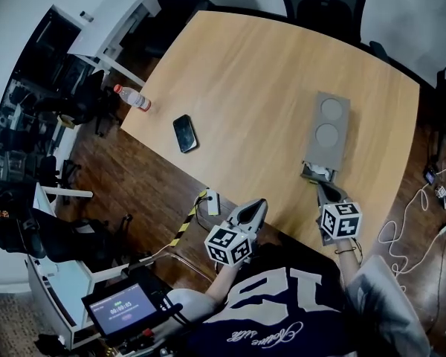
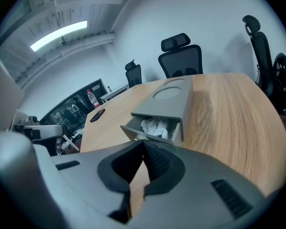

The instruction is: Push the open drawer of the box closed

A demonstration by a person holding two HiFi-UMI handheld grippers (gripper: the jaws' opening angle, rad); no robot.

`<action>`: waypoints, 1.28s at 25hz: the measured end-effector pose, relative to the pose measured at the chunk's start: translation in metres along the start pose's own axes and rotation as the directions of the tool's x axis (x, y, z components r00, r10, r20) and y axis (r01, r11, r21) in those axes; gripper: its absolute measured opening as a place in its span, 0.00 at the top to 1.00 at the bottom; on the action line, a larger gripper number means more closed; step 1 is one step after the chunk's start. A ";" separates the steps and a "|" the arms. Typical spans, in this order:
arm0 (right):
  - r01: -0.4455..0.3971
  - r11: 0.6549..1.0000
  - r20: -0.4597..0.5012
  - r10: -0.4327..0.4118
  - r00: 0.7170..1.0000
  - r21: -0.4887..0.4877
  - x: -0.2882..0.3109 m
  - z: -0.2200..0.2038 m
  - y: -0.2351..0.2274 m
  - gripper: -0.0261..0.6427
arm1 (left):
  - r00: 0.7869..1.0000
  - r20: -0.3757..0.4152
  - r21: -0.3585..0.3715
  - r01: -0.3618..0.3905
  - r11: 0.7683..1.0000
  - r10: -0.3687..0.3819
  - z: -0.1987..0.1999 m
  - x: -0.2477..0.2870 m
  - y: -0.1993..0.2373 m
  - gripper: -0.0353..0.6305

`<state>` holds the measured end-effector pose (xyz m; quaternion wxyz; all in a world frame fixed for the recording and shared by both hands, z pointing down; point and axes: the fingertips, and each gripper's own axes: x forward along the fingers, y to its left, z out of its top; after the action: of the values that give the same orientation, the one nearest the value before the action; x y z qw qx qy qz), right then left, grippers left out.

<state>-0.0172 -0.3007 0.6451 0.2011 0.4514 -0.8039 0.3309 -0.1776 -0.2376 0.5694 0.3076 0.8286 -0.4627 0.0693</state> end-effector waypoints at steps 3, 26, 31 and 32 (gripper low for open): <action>0.020 1.000 0.021 -0.020 1.000 0.006 0.010 0.015 -0.011 0.97 | 0.998 -0.025 0.026 0.052 0.998 -0.051 -0.003 0.007 -0.009 0.94; 0.011 1.000 0.064 -0.011 0.998 0.012 -0.031 -0.013 0.033 0.97 | 0.980 -0.036 0.086 0.199 0.976 -0.197 -0.020 -0.014 -0.051 0.94; -0.019 1.000 0.092 0.017 0.996 0.021 -0.069 -0.035 0.061 0.97 | 0.982 -0.047 0.093 0.184 0.978 -0.181 -0.045 -0.049 -0.066 0.94; -0.023 0.999 0.098 0.021 0.995 0.022 -0.080 -0.043 0.068 0.97 | 0.983 -0.038 0.095 0.184 0.978 -0.181 -0.051 -0.061 -0.072 0.94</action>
<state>-0.0337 -0.1975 0.6016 0.1526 0.4604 -0.8139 0.3200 -0.1448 -0.1370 0.5537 0.2784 0.8804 -0.3763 0.0757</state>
